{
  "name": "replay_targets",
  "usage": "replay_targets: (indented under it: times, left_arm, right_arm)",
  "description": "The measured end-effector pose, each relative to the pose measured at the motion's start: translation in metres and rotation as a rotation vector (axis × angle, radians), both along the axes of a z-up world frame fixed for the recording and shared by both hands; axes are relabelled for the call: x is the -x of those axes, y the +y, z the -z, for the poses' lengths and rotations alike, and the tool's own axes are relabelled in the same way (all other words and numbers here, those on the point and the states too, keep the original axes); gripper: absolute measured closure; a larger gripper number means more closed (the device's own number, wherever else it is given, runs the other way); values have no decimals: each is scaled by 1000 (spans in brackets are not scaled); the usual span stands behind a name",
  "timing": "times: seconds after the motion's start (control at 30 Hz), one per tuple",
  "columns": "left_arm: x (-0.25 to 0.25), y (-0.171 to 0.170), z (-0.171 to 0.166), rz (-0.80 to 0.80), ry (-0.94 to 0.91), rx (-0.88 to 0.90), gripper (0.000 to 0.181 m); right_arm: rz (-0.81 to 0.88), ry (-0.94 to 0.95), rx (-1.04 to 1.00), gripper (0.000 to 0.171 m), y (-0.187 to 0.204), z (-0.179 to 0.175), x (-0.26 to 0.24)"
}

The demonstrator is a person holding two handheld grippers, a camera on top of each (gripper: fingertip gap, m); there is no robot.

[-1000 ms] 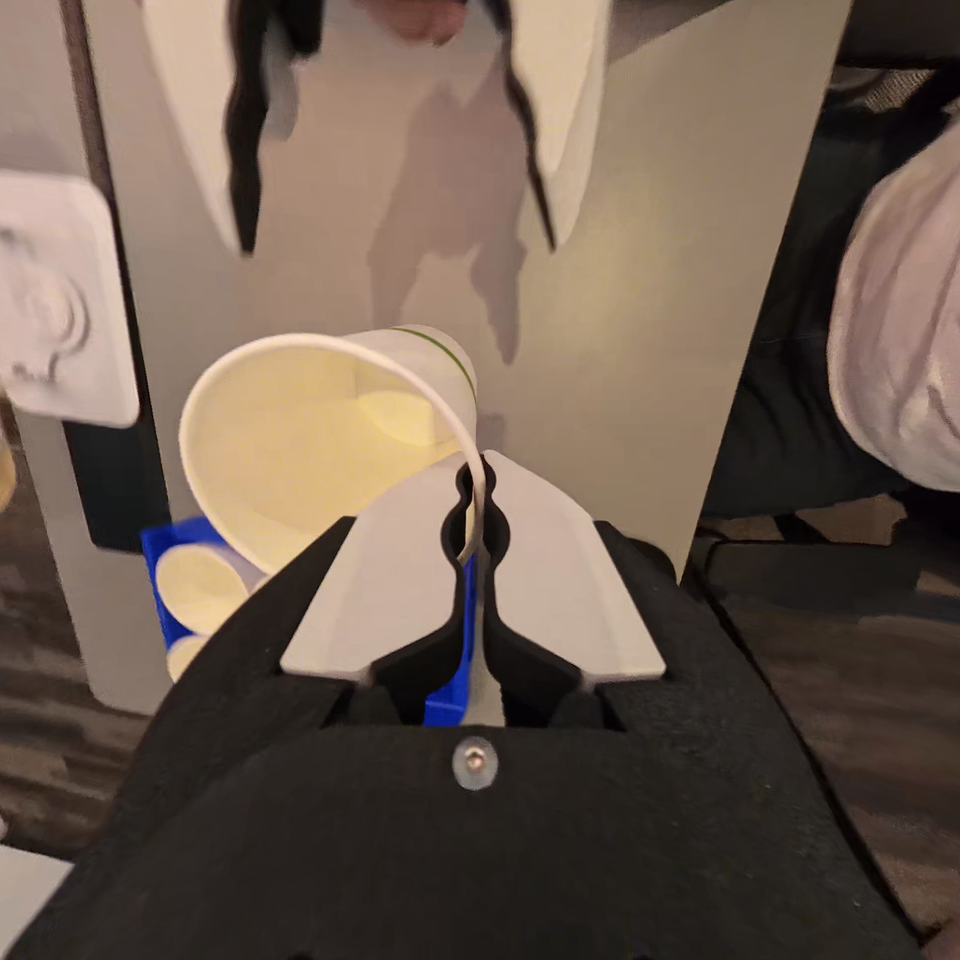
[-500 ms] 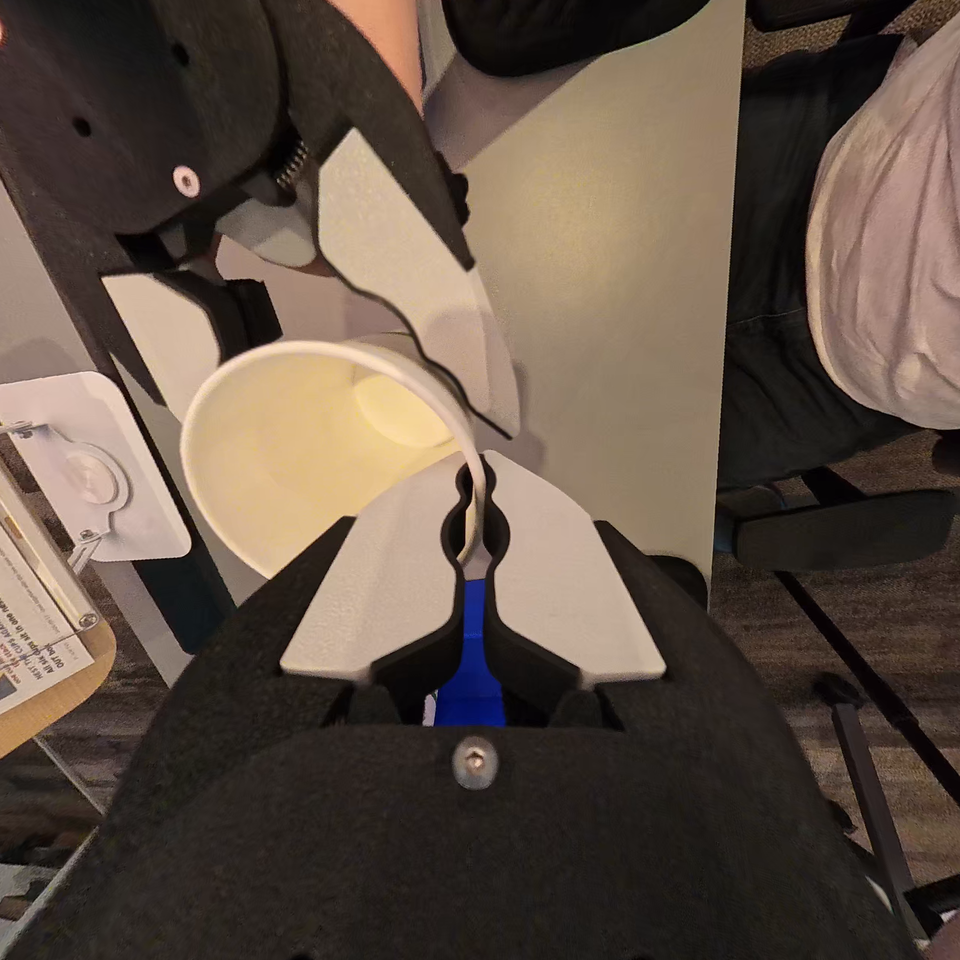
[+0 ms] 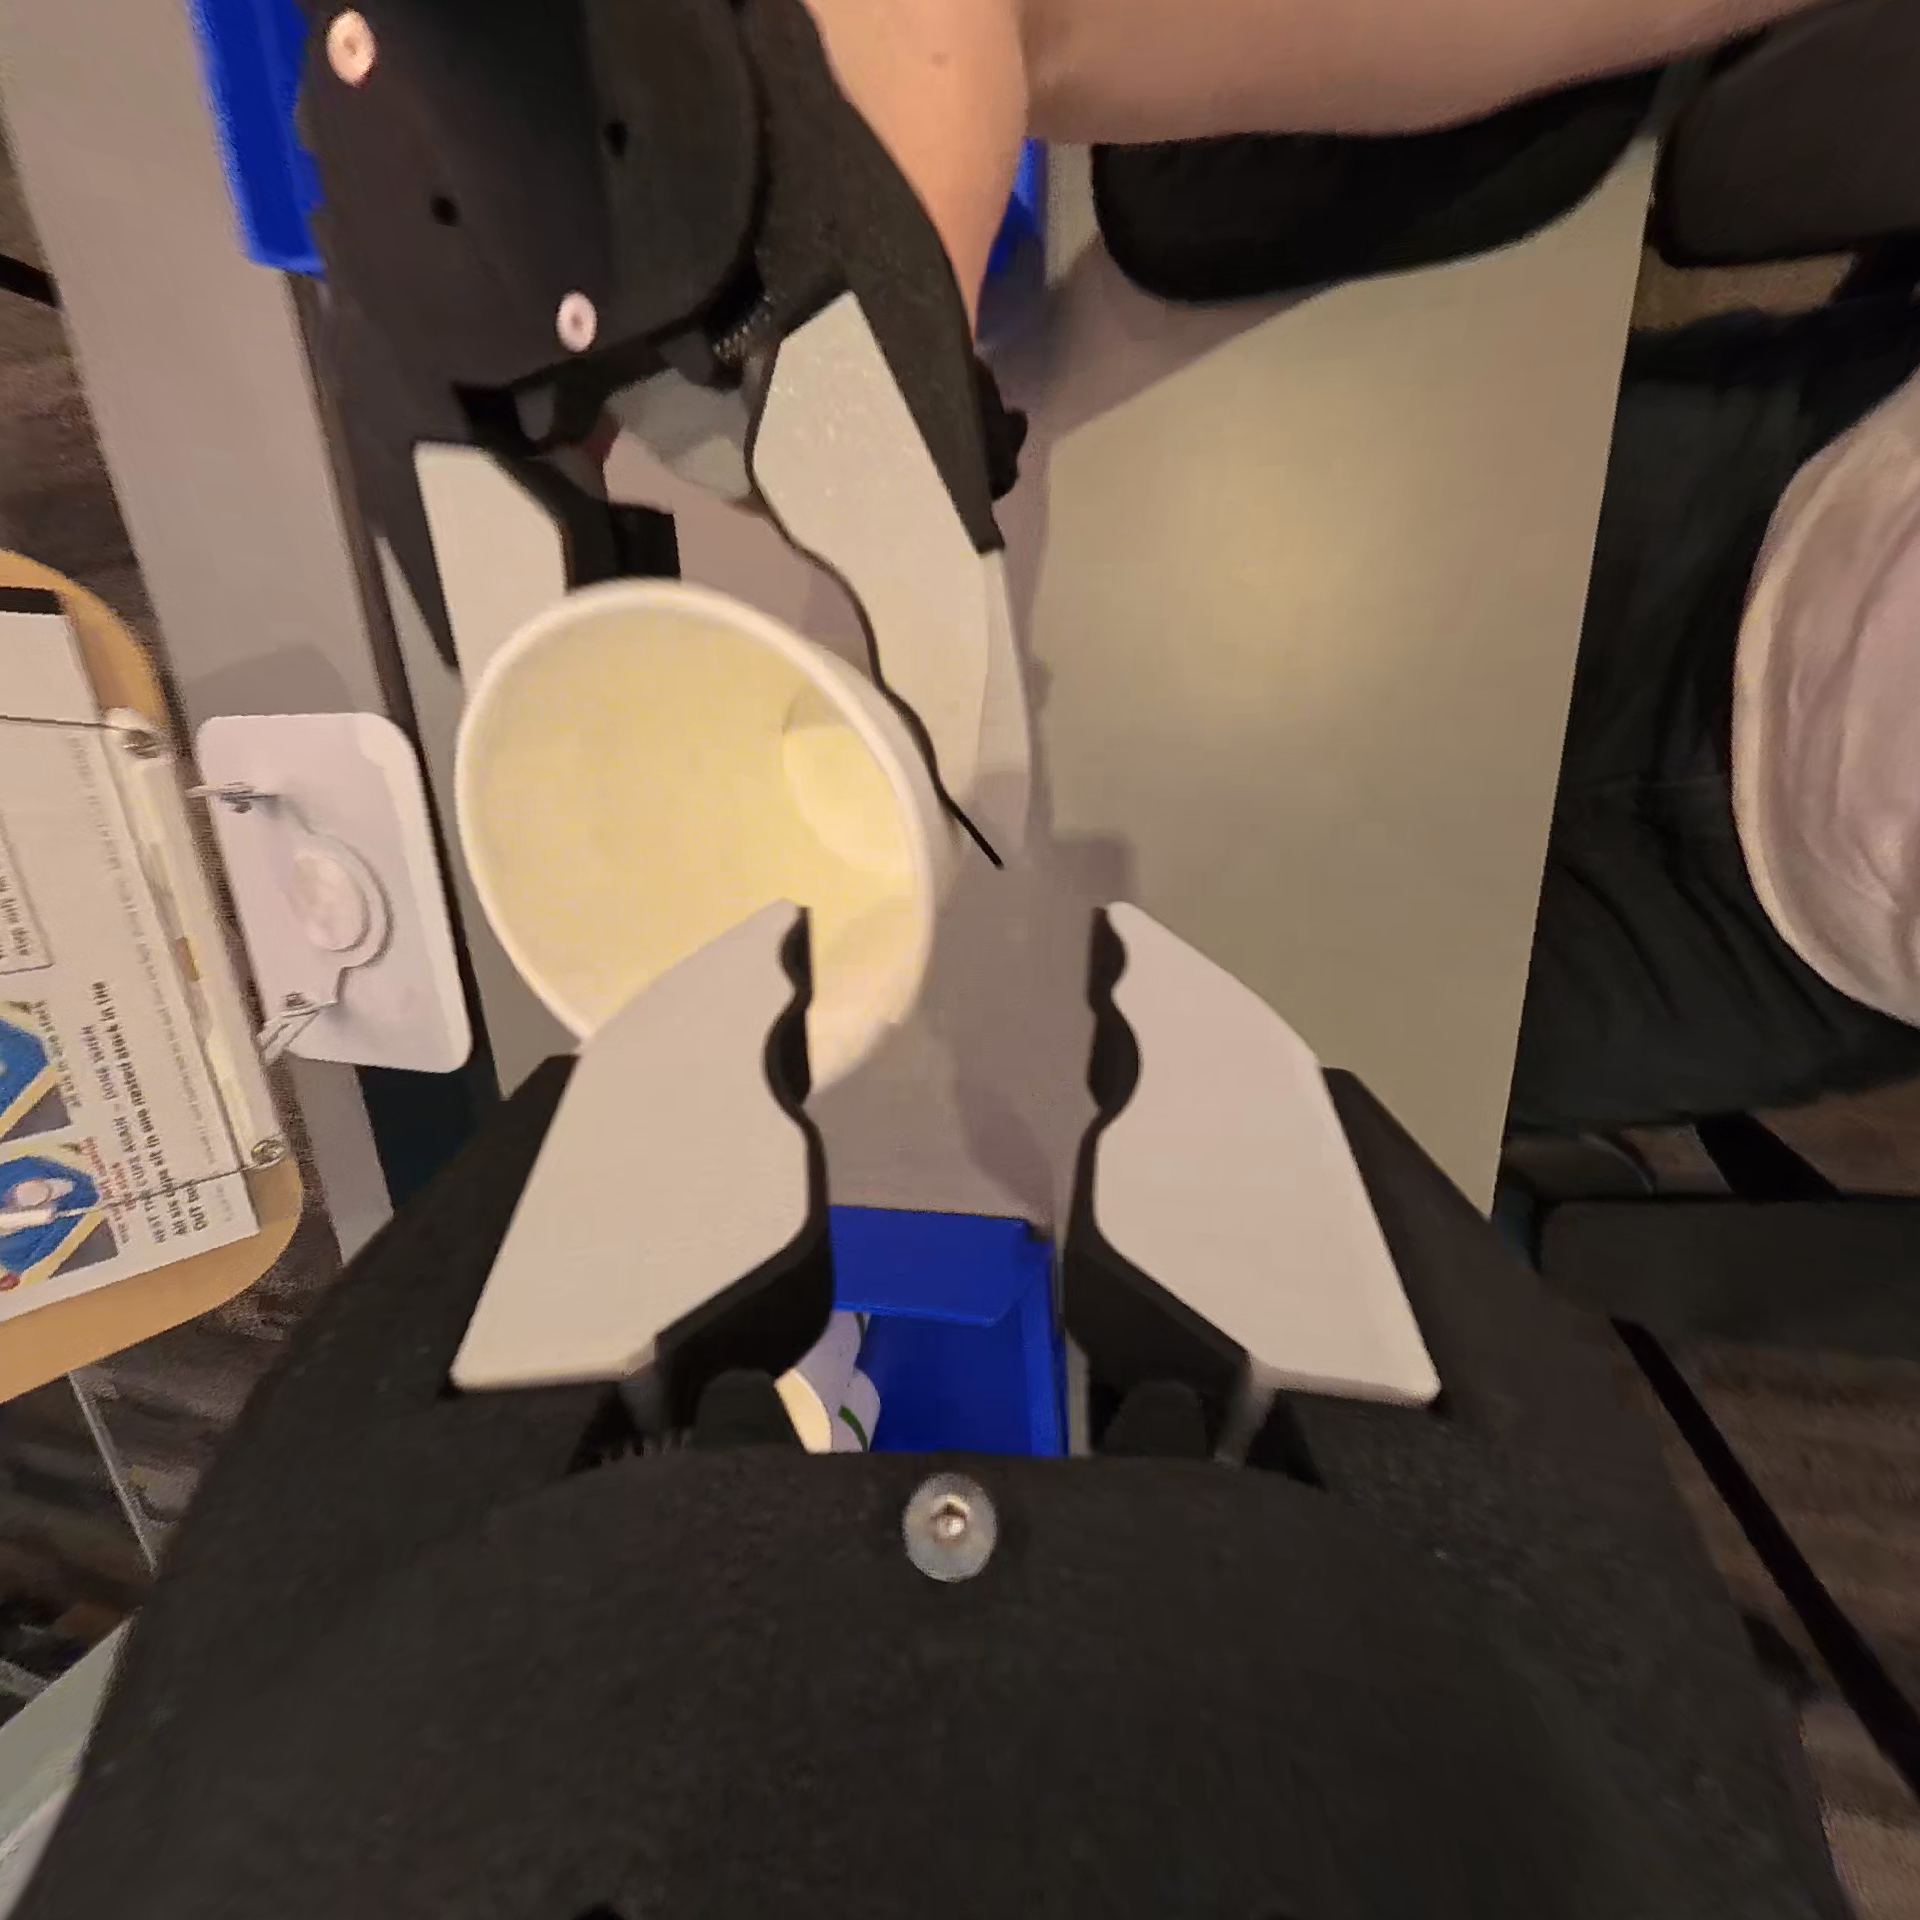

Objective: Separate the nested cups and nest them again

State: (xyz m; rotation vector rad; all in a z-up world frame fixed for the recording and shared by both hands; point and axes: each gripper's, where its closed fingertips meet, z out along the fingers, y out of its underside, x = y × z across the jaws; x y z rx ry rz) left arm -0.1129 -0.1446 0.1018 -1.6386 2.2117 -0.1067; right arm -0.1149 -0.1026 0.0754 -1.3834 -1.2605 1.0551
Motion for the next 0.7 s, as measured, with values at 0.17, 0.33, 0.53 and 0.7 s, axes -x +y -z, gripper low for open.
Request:
replay_targets:
  times: [0.17, 0.33, 0.53, 0.7]
  left_arm:
    - [8, 7, -34, -40, -181, -45, 127]
    - [33, 22, -52, -105, -308, -84, 127]
    - [72, 28, -56, -159, -368, -95, 130]
    - [104, 23, -65, -138, -347, -142, 135]
  right_arm:
    - [493, -79, -137, 81, 52, -23, -125]
    - [932, 3, -63, 81, 90, -3, -272]
    - [1150, 46, -6, 81, 96, 21, -327]
    - [1229, 68, -52, 82, 100, 24, -337]
